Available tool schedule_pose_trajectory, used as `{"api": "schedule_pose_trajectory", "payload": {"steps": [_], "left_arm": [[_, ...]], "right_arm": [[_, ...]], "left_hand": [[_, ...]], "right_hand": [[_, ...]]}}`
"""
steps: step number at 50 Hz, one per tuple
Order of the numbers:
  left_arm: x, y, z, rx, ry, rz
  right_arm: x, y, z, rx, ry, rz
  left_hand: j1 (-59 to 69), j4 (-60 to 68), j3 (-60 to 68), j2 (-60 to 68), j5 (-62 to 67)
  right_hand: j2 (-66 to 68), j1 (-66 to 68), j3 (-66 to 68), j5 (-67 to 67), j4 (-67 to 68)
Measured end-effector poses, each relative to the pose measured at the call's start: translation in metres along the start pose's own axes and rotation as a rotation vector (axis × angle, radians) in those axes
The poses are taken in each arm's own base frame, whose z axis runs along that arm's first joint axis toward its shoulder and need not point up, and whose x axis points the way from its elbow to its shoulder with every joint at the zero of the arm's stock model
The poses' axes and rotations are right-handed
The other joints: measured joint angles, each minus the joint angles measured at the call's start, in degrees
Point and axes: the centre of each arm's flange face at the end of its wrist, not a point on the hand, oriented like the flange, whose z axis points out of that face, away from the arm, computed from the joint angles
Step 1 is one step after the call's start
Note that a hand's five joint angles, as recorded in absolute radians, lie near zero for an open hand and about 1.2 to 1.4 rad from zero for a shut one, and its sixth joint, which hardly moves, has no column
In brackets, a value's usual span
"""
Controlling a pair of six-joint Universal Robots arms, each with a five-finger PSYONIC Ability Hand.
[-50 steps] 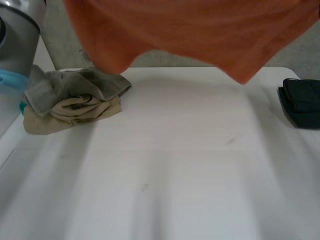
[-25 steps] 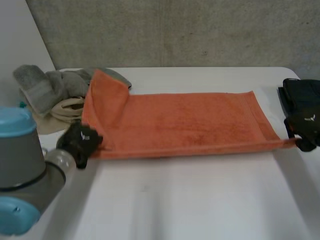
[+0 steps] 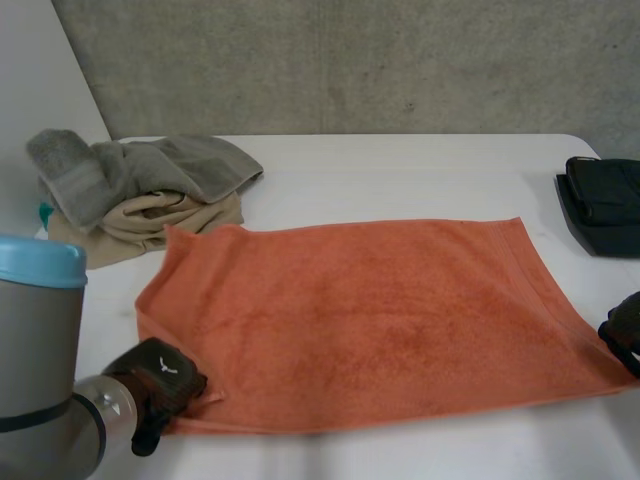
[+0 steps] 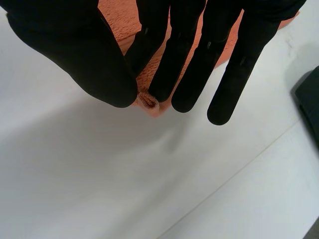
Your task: Fold the laundry.
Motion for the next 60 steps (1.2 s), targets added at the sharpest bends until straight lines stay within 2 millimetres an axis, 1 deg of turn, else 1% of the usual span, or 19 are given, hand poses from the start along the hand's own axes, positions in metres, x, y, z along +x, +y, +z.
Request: {"api": "schedule_pose_trajectory", "payload": {"steps": [4, 9, 17, 21, 25, 29, 35, 38, 42, 46, 47, 48, 49, 52, 54, 55, 56, 58, 60], "left_arm": [[-0.012, -0.012, -0.008, 0.042, -0.043, 0.012], [-0.043, -0.036, 0.0, 0.157, -0.155, 0.004], [-0.095, -0.073, 0.049, 0.329, -0.299, 0.016], [-0.119, -0.087, 0.089, 0.343, -0.356, 0.021], [-0.132, -0.094, 0.116, 0.322, -0.382, 0.007], [-0.139, -0.1, 0.133, 0.311, -0.393, -0.016], [-0.144, -0.11, 0.137, 0.325, -0.399, -0.044], [-0.148, -0.121, 0.126, 0.362, -0.422, -0.061], [-0.16, -0.139, 0.104, 0.456, -0.491, -0.077], [-0.183, -0.169, 0.063, 0.645, -0.635, -0.095], [-0.194, -0.183, 0.041, 0.739, -0.707, -0.104], [-0.198, -0.187, 0.033, 0.77, -0.731, -0.107], [-0.208, -0.199, 0.01, 0.861, -0.8, -0.116], [-0.227, -0.219, -0.042, 1.052, -0.936, -0.139], [-0.234, -0.227, -0.07, 1.141, -0.992, -0.153], [-0.235, -0.228, -0.074, 1.154, -1.0, -0.156], [-0.239, -0.232, -0.095, 1.218, -1.029, -0.172], [-0.24, -0.232, -0.105, 1.244, -1.024, -0.188], [-0.238, -0.23, -0.104, 1.231, -0.992, -0.2]], "right_arm": [[0.007, -0.003, -0.002, 0.014, 0.028, -0.004], [0.019, -0.015, 0.004, 0.075, 0.107, 0.025], [0.036, -0.042, 0.035, 0.223, 0.253, 0.078], [0.048, -0.061, 0.065, 0.31, 0.359, 0.087], [0.056, -0.075, 0.091, 0.363, 0.445, 0.074], [0.061, -0.089, 0.114, 0.407, 0.511, 0.044], [0.064, -0.101, 0.132, 0.439, 0.566, 0.01], [0.07, -0.108, 0.131, 0.457, 0.604, 0.01], [0.089, -0.121, 0.113, 0.524, 0.693, 0.047], [0.119, -0.141, 0.077, 0.658, 0.841, 0.122], [0.132, -0.15, 0.058, 0.722, 0.906, 0.157], [0.135, -0.152, 0.053, 0.739, 0.923, 0.167], [0.147, -0.159, 0.033, 0.802, 0.985, 0.203], [0.166, -0.172, -0.005, 0.914, 1.081, 0.27], [0.172, -0.177, -0.023, 0.959, 1.113, 0.298], [0.173, -0.178, -0.027, 0.968, 1.118, 0.304], [0.177, -0.182, -0.042, 0.997, 1.131, 0.325], [0.178, -0.183, -0.049, 1.003, 1.122, 0.337], [0.176, -0.182, -0.05, 0.992, 1.099, 0.343]], "left_hand": [[0.0, 0.0, 0.0, 0.0, 0.0], [0.0, 0.0, 0.0, 0.0, 0.0], [0.0, 0.0, 0.0, 0.0, 0.0], [0.0, 0.0, 0.0, 0.0, 0.0], [0.0, 0.0, 0.0, 0.0, 0.0], [0.0, 0.0, 0.0, 0.0, 0.0], [0.0, 0.0, 0.0, 0.0, 0.0], [0.0, 0.0, 0.0, 0.0, 0.0], [0.0, 0.0, 0.0, 0.0, 0.0], [0.0, 0.0, 0.0, 0.0, 0.0], [0.0, 0.0, 0.0, 0.0, 0.0], [0.0, 0.0, 0.0, 0.0, 0.0], [0.0, 0.01, 0.0, 0.0, 0.0], [0.0, 0.01, 0.0, 0.0, 0.0], [0.0, 0.01, 0.0, 0.0, 0.0], [0.0, 0.01, 0.0, 0.0, 0.0], [0.0, 0.01, 0.0, 0.0, 0.0], [0.0, 0.01, 0.0, 0.0, 0.0], [0.0, 0.01, 0.0, 0.0, 0.0]], "right_hand": [[0.0, 0.0, 0.0, 0.0, 0.0], [0.0, 0.0, 0.0, 0.0, 0.0], [0.0, 0.0, 0.0, 0.0, 0.0], [0.0, 0.0, 0.0, 0.0, 0.0], [0.0, 0.0, 0.0, 0.0, 0.0], [0.0, 0.0, 0.0, 0.01, 0.0], [0.0, 0.0, 0.0, 0.05, 0.0], [0.0, 0.0, 0.0, 0.04, 0.0], [0.0, 0.0, 0.0, 0.05, 0.0], [0.0, 0.0, 0.0, 0.04, 0.0], [0.0, 0.0, 0.0, 0.04, 0.0], [0.0, 0.0, 0.0, 0.05, 0.0], [0.0, 0.0, 0.0, 0.03, 0.0], [0.0, 0.0, 0.0, 0.04, 0.0], [0.0, 0.0, 0.0, 0.05, 0.0], [0.0, 0.0, 0.0, 0.04, 0.0], [0.0, 0.0, 0.0, 0.03, 0.0], [0.0, 0.0, 0.0, 0.04, 0.0], [0.0, 0.0, 0.0, 0.03, 0.0]]}}
